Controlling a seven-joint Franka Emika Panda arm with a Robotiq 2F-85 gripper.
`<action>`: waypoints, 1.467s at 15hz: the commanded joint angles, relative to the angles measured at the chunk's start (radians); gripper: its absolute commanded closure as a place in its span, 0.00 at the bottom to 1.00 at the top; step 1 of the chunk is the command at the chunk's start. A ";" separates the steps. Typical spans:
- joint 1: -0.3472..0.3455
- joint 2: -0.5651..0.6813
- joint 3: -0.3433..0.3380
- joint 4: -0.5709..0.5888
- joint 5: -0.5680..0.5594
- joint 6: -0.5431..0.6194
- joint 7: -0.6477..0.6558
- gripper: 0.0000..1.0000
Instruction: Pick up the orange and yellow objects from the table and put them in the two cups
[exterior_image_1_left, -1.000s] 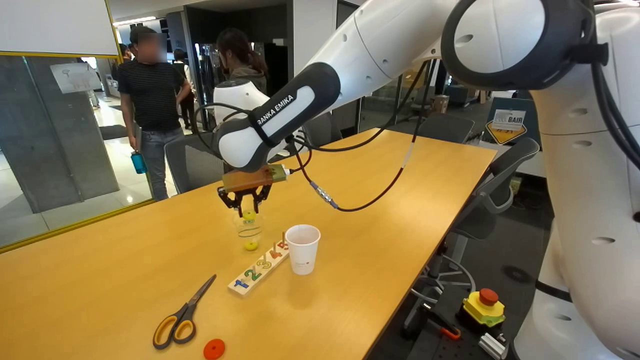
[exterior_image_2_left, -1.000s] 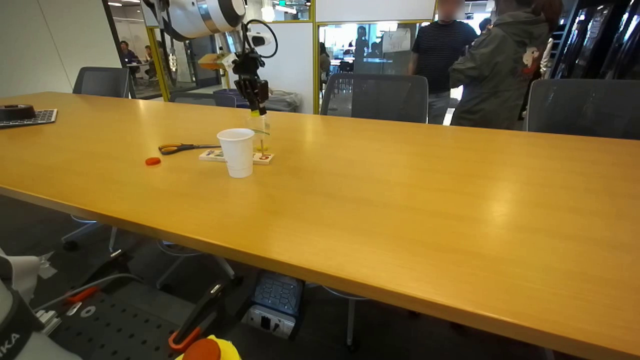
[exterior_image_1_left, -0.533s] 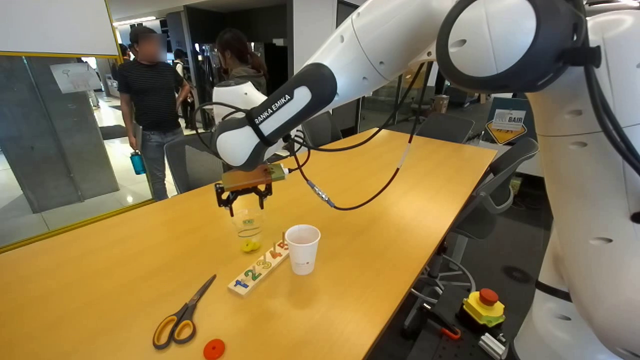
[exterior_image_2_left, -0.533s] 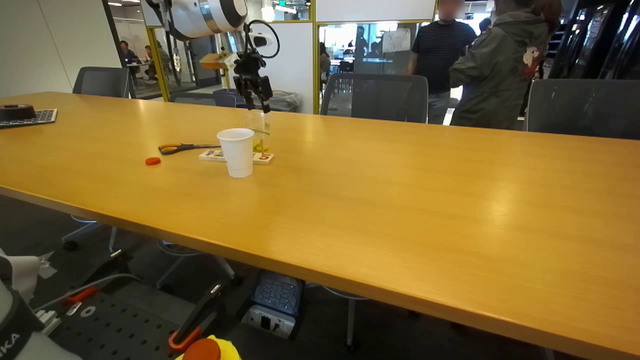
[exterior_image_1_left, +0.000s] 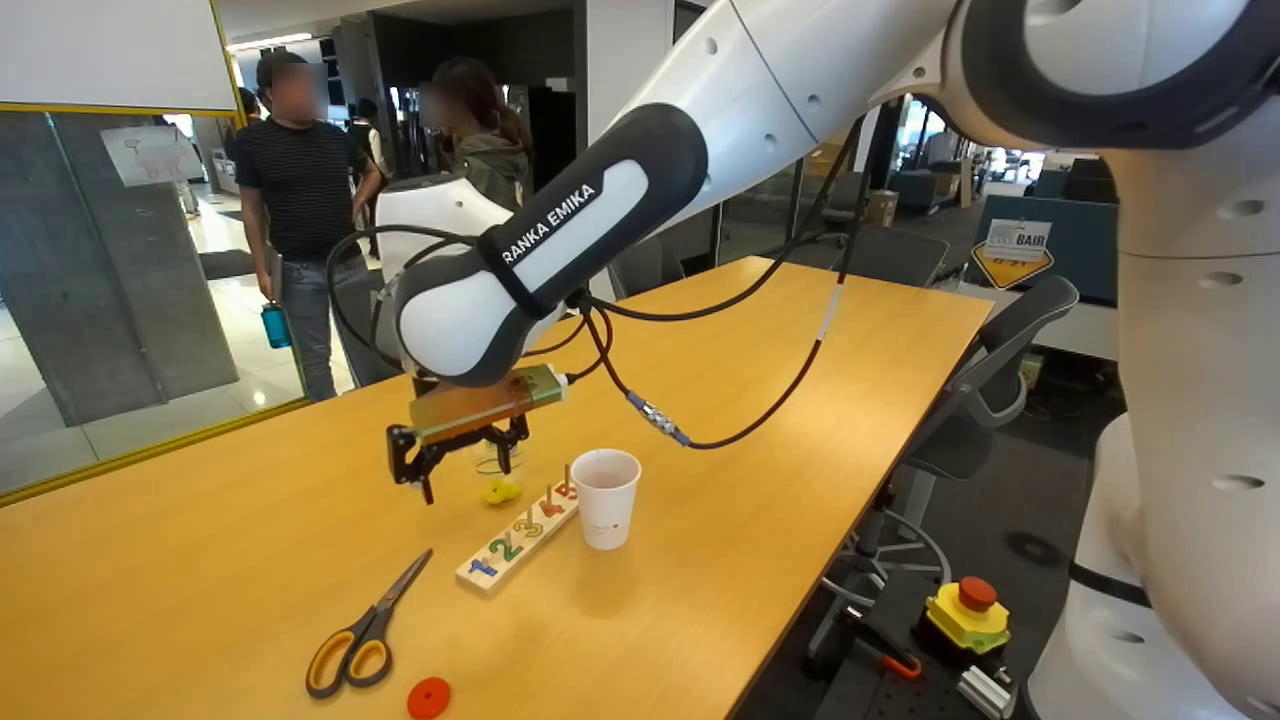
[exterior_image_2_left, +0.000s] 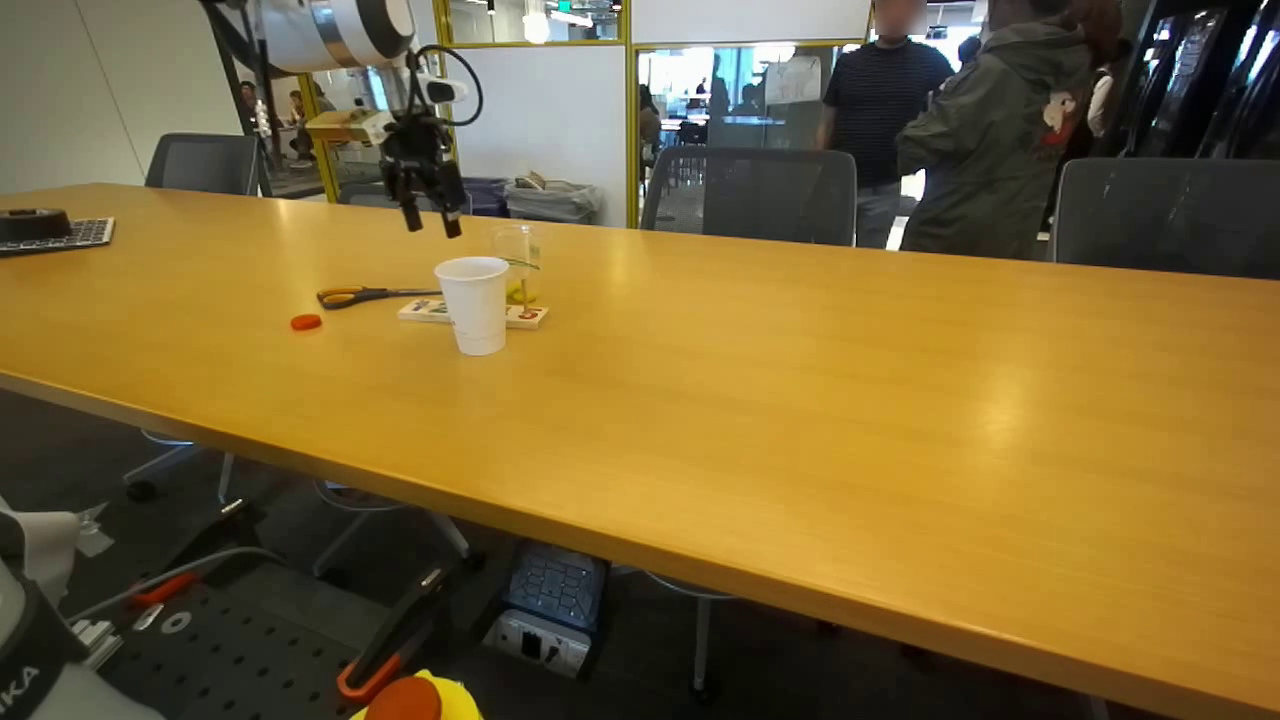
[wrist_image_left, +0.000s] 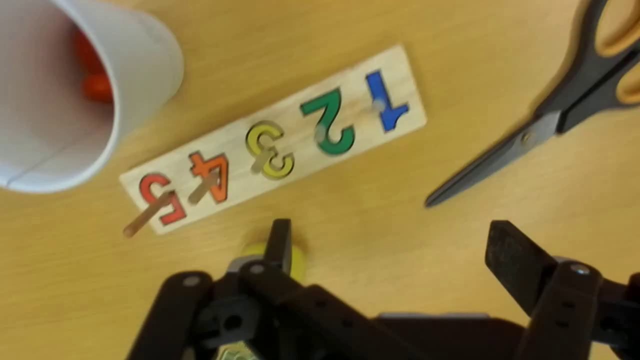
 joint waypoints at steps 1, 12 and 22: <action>0.030 -0.130 0.067 -0.175 0.052 -0.002 -0.057 0.00; 0.085 -0.087 0.170 -0.299 0.097 0.164 -0.079 0.00; 0.118 0.062 0.134 -0.224 0.080 0.226 -0.106 0.00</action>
